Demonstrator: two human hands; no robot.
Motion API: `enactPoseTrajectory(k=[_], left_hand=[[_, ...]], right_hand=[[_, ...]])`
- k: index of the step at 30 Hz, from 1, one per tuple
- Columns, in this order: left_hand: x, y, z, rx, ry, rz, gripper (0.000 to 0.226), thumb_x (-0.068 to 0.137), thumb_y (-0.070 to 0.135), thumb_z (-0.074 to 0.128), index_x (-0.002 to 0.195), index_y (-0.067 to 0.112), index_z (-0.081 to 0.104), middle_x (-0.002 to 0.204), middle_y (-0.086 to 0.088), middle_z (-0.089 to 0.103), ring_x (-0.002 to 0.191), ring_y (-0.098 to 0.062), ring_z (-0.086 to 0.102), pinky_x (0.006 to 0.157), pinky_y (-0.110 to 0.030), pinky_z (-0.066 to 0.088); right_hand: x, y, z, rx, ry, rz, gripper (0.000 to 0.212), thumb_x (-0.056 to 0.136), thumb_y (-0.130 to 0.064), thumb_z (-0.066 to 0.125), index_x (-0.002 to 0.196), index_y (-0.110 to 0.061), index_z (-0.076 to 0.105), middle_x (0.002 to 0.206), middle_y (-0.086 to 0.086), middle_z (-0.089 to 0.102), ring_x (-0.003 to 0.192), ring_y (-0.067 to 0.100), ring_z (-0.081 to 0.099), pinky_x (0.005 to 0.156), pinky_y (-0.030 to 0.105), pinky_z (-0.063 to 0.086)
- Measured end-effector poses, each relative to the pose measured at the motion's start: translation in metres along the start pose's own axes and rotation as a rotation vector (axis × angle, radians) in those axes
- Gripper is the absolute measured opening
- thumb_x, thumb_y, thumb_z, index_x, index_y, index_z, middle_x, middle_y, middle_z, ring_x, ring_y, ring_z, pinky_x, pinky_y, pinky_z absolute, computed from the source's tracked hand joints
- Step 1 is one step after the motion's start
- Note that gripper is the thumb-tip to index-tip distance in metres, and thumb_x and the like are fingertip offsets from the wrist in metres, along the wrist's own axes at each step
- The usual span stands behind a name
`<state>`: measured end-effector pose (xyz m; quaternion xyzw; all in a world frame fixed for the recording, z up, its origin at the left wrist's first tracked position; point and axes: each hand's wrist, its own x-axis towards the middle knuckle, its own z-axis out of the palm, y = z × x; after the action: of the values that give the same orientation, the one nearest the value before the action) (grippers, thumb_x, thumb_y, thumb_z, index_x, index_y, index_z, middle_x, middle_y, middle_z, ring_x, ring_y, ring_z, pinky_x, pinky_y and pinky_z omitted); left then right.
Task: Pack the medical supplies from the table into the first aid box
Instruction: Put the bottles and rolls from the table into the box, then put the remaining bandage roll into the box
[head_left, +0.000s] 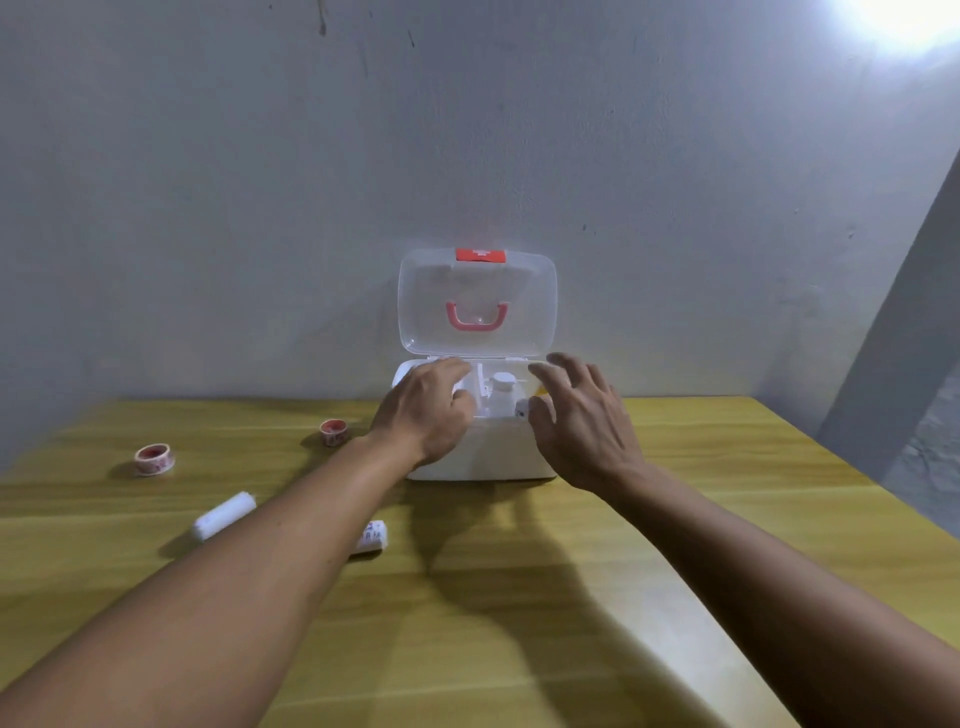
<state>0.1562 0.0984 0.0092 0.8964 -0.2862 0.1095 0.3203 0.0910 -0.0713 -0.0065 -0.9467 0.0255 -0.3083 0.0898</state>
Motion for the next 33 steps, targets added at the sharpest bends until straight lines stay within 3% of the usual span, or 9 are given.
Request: enactPoseTrajectory(k=[2,6,10,15,19,22,26,28,33], left_hand=[[-0.006,-0.008,-0.01,0.061,0.112,0.015,0.044,0.085,0.013,0.048,0.127,0.007,0.059,0.136,-0.01,0.059,0.128,-0.026,0.049,0.105,-0.034,0.039],[-0.02,-0.026,-0.032,0.094,0.199,-0.037,0.021,0.08,0.01,0.057,0.095,0.009,0.071,0.097,-0.007,0.07,0.096,-0.029,0.062,0.084,-0.034,0.051],[-0.044,-0.039,-0.05,0.041,-0.167,-0.195,0.023,0.073,0.032,0.078,0.082,0.011,0.073,0.084,-0.002,0.072,0.079,-0.016,0.063,0.076,-0.029,0.05],[-0.076,-0.051,-0.048,0.214,-0.459,-0.278,0.045,0.061,0.038,0.087,0.098,0.015,0.075,0.096,0.002,0.072,0.094,-0.015,0.063,0.08,-0.028,0.053],[-0.102,-0.056,-0.041,0.239,-0.306,-0.319,0.026,0.067,0.029,0.079,0.092,0.023,0.077,0.093,0.003,0.073,0.085,-0.016,0.064,0.063,-0.024,0.044],[-0.115,-0.064,-0.039,0.313,-0.13,-0.315,0.027,0.073,0.037,0.072,0.097,0.026,0.077,0.108,0.003,0.07,0.105,-0.018,0.059,0.082,-0.03,0.047],[-0.121,-0.083,-0.044,0.526,-0.072,-0.359,0.032,0.079,0.047,0.066,0.107,0.034,0.072,0.148,-0.006,0.043,0.14,-0.029,0.024,0.115,-0.044,0.021],[-0.121,-0.094,-0.046,0.493,-0.061,-0.488,0.03,0.08,0.045,0.066,0.108,0.037,0.071,0.155,-0.009,0.033,0.144,-0.035,0.015,0.116,-0.051,0.016],[-0.114,-0.106,-0.051,0.298,0.014,-0.558,0.026,0.078,0.026,0.073,0.103,0.017,0.075,0.11,-0.013,0.071,0.104,-0.031,0.062,0.082,-0.032,0.051]], right_hand=[[0.001,0.001,0.004,0.018,-0.125,-0.038,0.054,0.096,-0.048,0.034,0.145,-0.025,0.033,0.157,0.008,0.027,0.143,0.029,0.025,0.113,0.05,0.029],[-0.001,0.0,0.012,0.003,-0.282,-0.045,0.067,0.093,-0.061,0.03,0.151,-0.032,0.013,0.163,0.0,0.009,0.15,0.026,0.002,0.117,0.056,0.015],[-0.004,-0.002,0.016,0.002,-0.234,-0.038,0.069,0.092,-0.062,0.033,0.15,-0.029,0.014,0.16,0.004,0.02,0.149,0.029,0.003,0.116,0.054,0.021],[-0.005,-0.001,0.023,0.02,-0.215,-0.043,0.075,0.089,-0.064,0.035,0.151,-0.027,0.013,0.151,0.006,0.038,0.149,0.028,0.004,0.116,0.051,0.022],[-0.007,0.001,0.026,0.036,-0.216,-0.05,0.078,0.089,-0.064,0.035,0.151,-0.027,0.009,0.145,0.009,0.046,0.149,0.027,-0.002,0.118,0.05,0.018],[-0.009,-0.002,0.025,0.036,-0.214,-0.037,0.079,0.089,-0.063,0.036,0.151,-0.027,0.006,0.15,0.01,0.04,0.149,0.027,-0.006,0.117,0.052,0.019],[-0.01,-0.006,0.026,0.028,-0.205,-0.026,0.079,0.088,-0.064,0.036,0.151,-0.027,0.005,0.151,0.011,0.038,0.149,0.028,-0.006,0.115,0.053,0.023],[-0.01,-0.006,0.026,0.024,-0.207,-0.029,0.08,0.087,-0.065,0.035,0.151,-0.026,0.005,0.15,0.012,0.039,0.149,0.029,-0.006,0.116,0.052,0.022],[-0.01,-0.006,0.024,0.016,-0.213,-0.04,0.082,0.088,-0.064,0.037,0.152,-0.025,0.003,0.15,0.011,0.038,0.148,0.028,-0.007,0.117,0.051,0.022]])
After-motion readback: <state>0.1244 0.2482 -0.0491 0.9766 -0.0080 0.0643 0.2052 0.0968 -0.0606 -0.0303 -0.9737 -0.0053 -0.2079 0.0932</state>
